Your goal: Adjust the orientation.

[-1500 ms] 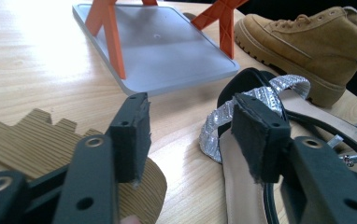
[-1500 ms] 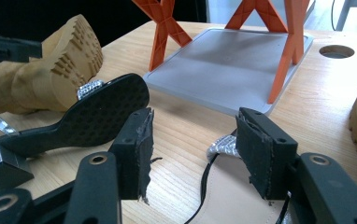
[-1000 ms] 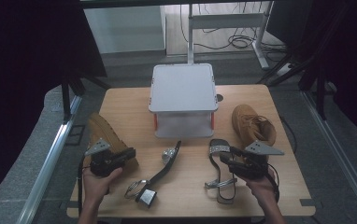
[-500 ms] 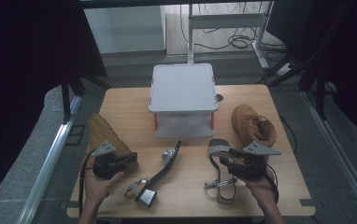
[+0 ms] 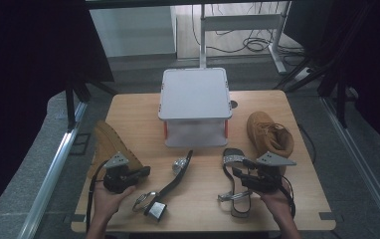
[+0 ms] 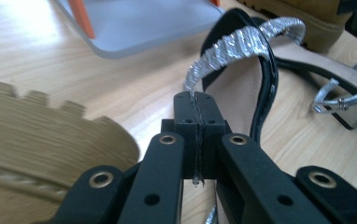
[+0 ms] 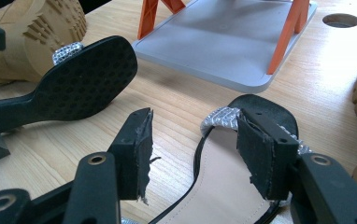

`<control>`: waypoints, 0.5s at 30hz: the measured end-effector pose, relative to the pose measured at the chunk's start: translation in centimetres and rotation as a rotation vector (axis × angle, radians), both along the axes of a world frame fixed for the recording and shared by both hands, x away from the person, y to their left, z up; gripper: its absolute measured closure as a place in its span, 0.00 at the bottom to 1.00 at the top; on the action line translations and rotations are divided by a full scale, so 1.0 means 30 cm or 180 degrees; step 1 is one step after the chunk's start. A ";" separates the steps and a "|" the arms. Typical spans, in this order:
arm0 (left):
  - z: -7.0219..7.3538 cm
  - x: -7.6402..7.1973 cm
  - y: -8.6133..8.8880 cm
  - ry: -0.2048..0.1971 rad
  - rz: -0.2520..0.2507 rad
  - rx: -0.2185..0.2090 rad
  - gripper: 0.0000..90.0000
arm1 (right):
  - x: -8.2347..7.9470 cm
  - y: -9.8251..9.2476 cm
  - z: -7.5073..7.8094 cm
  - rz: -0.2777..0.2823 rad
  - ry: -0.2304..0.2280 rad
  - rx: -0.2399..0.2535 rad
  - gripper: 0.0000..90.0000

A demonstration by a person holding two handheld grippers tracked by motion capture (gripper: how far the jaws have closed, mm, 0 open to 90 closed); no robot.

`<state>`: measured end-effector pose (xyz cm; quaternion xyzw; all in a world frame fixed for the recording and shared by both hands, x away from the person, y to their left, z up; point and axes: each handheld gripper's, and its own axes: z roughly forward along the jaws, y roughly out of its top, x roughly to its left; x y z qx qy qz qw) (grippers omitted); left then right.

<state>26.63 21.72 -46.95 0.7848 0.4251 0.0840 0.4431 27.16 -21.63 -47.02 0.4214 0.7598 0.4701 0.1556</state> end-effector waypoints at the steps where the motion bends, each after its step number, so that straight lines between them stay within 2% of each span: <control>1: -0.005 -0.001 -0.015 0.0023 -0.0050 0.0018 0.99 | -0.001 0.000 0.000 0.0004 -0.0006 0.0004 0.51; 4: -0.009 -0.003 -0.030 0.0043 -0.0100 0.0026 0.99 | -0.002 0.000 0.000 0.0003 -0.0010 0.0002 0.51; 6: -0.015 -0.007 -0.056 0.0041 -0.0136 0.0077 0.99 | -0.003 0.000 0.000 0.0007 -0.0012 -0.0004 0.51; 12: -0.038 -0.006 -0.098 0.0121 -0.0252 0.0130 0.99 | -0.001 0.003 -0.007 0.0010 0.0012 -0.0018 0.50; 15: -0.042 -0.008 -0.111 0.0149 -0.0311 0.0114 0.99 | -0.001 0.005 -0.009 0.0012 0.0014 -0.0031 0.50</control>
